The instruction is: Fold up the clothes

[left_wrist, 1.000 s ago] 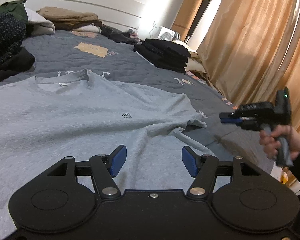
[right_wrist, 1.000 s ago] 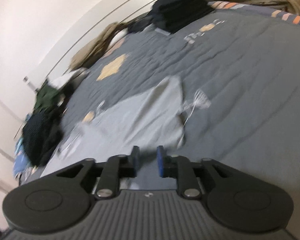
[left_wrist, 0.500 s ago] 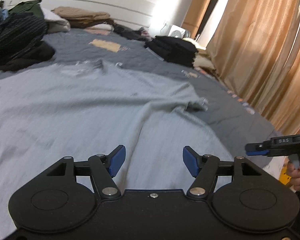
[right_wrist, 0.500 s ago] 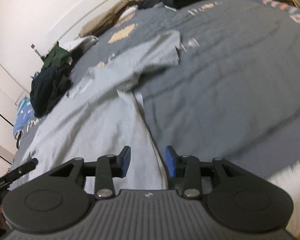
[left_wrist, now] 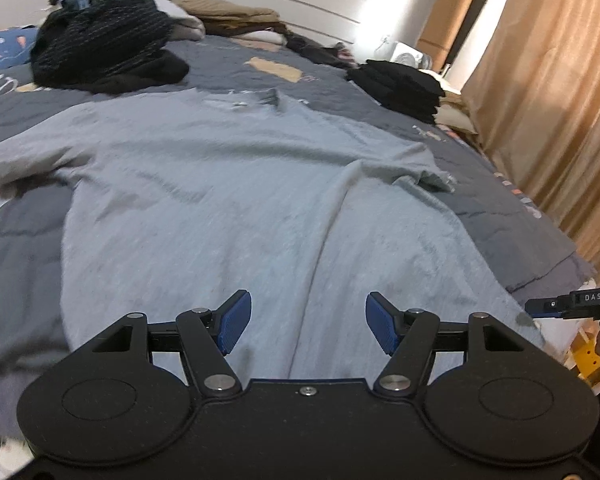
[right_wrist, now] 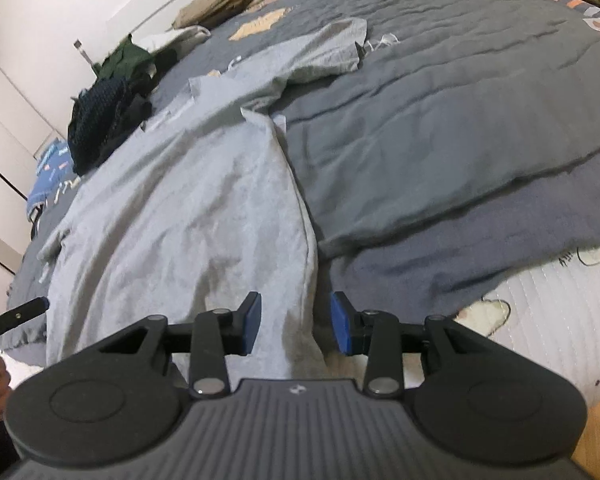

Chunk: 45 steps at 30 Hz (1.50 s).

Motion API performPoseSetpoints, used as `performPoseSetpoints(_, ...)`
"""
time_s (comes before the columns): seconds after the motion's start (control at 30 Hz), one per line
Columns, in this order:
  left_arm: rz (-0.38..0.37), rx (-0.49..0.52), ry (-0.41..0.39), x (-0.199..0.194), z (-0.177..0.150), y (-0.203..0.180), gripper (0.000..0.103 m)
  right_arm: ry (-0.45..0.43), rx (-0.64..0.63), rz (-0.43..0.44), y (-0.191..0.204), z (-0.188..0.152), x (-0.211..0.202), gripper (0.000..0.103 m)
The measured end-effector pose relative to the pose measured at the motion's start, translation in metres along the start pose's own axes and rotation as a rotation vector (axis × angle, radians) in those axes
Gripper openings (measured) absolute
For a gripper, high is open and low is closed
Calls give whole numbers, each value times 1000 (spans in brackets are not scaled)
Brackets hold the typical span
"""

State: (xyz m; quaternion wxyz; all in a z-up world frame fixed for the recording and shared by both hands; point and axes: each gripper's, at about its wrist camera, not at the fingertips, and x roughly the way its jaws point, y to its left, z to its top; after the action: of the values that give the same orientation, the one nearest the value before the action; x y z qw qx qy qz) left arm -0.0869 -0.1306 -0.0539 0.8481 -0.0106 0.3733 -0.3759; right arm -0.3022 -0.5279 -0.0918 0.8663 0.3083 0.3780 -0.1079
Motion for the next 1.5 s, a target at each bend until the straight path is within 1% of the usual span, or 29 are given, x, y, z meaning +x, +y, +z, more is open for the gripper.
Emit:
performPoseSetpoints(0.07, 23, -15, 17, -6, -8, 2, 63, 10, 5, 3, 0, -1, 1, 37)
performPoseSetpoints(0.23, 117, -69, 58, -26, -25, 16, 63, 52, 9, -16, 1, -6, 6, 37)
performPoseSetpoints(0.37, 167, -88, 56, -29, -27, 25, 63, 89, 8, -34, 4, -9, 14, 37)
performPoseSetpoints(0.43, 179, -93, 57, -29, -28, 28, 63, 105, -1, -41, 8, -11, 18, 34)
performPoseSetpoints(0.47, 180, -95, 54, -29, -28, 28, 63, 117, -4, -33, 10, -12, 20, 26)
performPoseSetpoints(0.5, 178, -97, 49, -29, -27, 27, 63, 128, -7, -25, 12, -13, 21, 8)
performPoseSetpoints(0.53, 174, -97, 43, -29, -26, 26, 63, 136, 12, -23, 11, -15, 21, 4)
performPoseSetpoints(0.57, 166, -96, 36, -28, -24, 25, 63, 144, 31, -20, 11, -16, 21, 4)
performPoseSetpoints(0.77, 112, -75, 5, -24, -18, 12, 63, 158, 74, 32, 12, -15, -15, 3)
performPoseSetpoints(0.83, 95, -68, -4, -23, -17, 9, 63, 165, 65, 36, 12, -11, -35, 3)
performPoseSetpoints(1.0, 63, -70, -28, -27, -14, 5, 63, 134, 39, 14, 16, 1, -80, 3)
performPoseSetpoints(1.07, 57, -75, -35, -28, -12, 5, 63, 148, 8, -19, 18, 2, -83, 3)
performPoseSetpoints(1.13, 53, -75, -41, -29, -12, 4, 64, 206, -12, -45, 14, -1, -70, 3)
performPoseSetpoints(1.2, 47, -73, -45, -29, -11, 3, 64, 267, -33, -127, 9, -5, -49, 3)
performPoseSetpoints(1.27, 45, -69, -47, -30, -10, 2, 64, 354, -50, -195, 4, -9, -22, 4)
performPoseSetpoints(1.3, 46, -69, -48, -31, -10, 1, 64, 392, -49, -248, 0, -10, -10, 5)
performPoseSetpoints(1.33, 46, -71, -49, -31, -10, 2, 64, 397, -61, -273, -4, -12, -7, 5)
performPoseSetpoints(1.4, 46, -74, -53, -32, -10, 3, 64, 347, -62, -277, -8, -8, -13, 6)
performPoseSetpoints(1.43, 47, -77, -55, -32, -9, 3, 65, 315, -48, -267, -11, -4, -21, 6)
performPoseSetpoints(1.5, 49, -79, -59, -31, -8, 3, 65, 215, -48, -265, -11, 6, -42, 9)
